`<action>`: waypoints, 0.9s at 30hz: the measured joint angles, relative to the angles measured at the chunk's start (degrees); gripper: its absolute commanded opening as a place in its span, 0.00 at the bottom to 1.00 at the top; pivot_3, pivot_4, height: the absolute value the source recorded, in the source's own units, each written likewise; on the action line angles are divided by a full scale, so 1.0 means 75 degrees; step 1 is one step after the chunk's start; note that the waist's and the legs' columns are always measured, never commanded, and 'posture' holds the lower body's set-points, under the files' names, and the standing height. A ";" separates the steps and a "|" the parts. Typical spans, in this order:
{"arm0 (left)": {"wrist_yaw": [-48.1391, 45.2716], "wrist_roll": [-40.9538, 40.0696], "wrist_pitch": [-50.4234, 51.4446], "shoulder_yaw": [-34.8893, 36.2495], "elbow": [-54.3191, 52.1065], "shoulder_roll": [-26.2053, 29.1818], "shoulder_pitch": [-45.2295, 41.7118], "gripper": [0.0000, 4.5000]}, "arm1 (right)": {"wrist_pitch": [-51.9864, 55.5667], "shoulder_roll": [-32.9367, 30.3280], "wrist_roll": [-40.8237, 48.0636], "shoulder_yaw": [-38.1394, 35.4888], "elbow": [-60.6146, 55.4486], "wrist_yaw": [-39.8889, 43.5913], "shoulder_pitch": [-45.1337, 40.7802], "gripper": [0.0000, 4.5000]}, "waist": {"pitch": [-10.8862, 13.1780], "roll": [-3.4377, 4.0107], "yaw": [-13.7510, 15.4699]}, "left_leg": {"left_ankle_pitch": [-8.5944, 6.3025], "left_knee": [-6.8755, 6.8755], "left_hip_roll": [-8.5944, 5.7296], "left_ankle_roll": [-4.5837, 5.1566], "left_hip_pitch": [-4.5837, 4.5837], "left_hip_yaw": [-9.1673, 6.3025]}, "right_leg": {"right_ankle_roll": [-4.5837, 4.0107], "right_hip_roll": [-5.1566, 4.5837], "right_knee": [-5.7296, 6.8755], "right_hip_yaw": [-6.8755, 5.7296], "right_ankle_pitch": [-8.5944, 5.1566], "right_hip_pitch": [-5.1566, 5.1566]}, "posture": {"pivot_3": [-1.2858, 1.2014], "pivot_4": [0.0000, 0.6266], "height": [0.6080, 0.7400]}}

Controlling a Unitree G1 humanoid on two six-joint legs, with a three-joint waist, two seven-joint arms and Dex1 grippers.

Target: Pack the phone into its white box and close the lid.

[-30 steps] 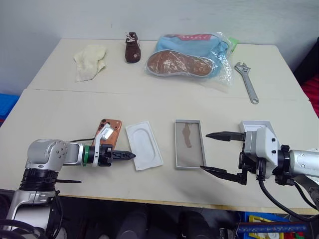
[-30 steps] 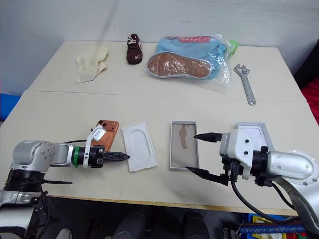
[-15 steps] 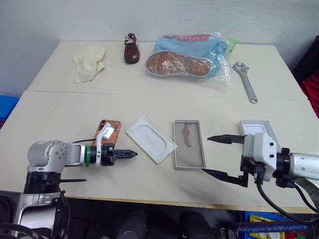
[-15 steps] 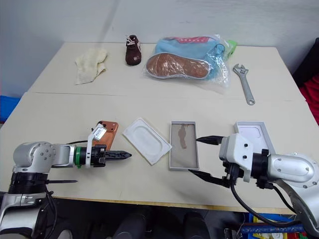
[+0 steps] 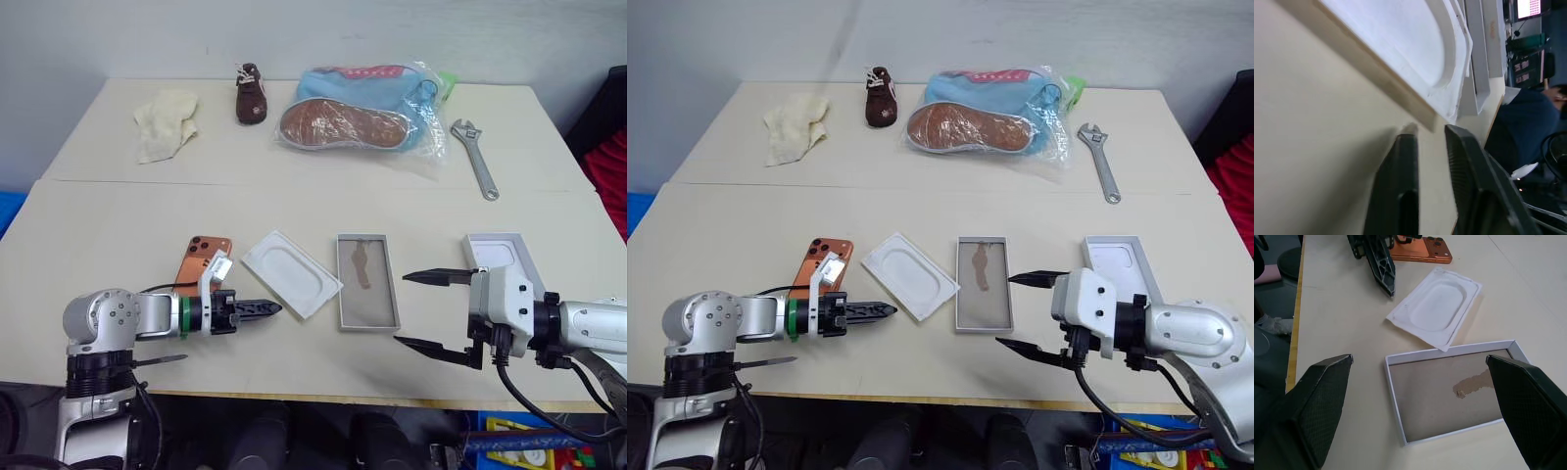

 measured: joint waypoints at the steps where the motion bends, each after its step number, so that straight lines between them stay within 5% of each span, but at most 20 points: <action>1: 0.0283 -0.0096 0.0002 0.0087 -0.0004 -0.0147 0.0000 0.33 | -0.0001 0.0004 0.0000 0.0056 0.0000 -0.0004 -0.0028 1.00 | 0.0000 0.0000 -0.0004 | 0.0000 0.0002 -0.0001 0.0000 0.0001 0.0001 | 0.0001 0.0000 0.0000 -0.0002 0.0001 0.0000 | 0.52 0.24 1.00; 9: 0.1861 -0.0522 0.0014 0.0817 0.0344 -0.1207 -0.0241 0.33 | -0.0007 0.0003 0.0001 0.0160 0.0002 0.0006 -0.0025 1.00 | -0.0005 -0.0011 0.0035 | -0.0004 0.0016 -0.0010 -0.0006 0.0004 0.0006 | 0.0006 0.0009 0.0008 -0.0074 0.0003 0.0010 | 0.52 0.24 1.00; 16: 0.2090 -0.0698 0.0023 0.0943 0.0521 -0.1474 -0.0534 0.00 | -0.0007 0.0003 -0.0002 0.0159 0.0001 0.0003 0.0030 1.00 | -0.0014 -0.0005 0.0168 | -0.0016 0.0026 -0.0013 -0.0034 0.0010 0.0009 | 0.0009 0.0013 0.0017 -0.0075 0.0004 0.0015 | 0.52 0.24 1.00; 24: 0.2016 -0.0932 0.0023 0.0819 0.0697 -0.1117 -0.0565 0.00 | -0.0041 0.0001 -0.0165 0.0150 0.0001 0.0009 0.0206 1.00 | -0.0013 -0.0008 0.0157 | -0.0016 0.0028 -0.0008 -0.0041 0.0009 0.0012 | 0.0009 0.0016 0.0022 -0.0070 0.0004 0.0009 | 0.52 0.24 1.00; 27: 0.1633 -0.1214 0.0024 0.0427 0.0809 -0.0237 -0.0511 0.00 | -0.0265 -0.0053 -0.0524 0.0243 0.0048 0.0062 0.0210 1.00 | -0.0003 -0.0025 0.0053 | -0.0013 0.0024 0.0007 -0.0053 0.0009 0.0013 | 0.0007 0.0026 0.0031 -0.0066 0.0003 -0.0003 | 0.52 0.24 1.00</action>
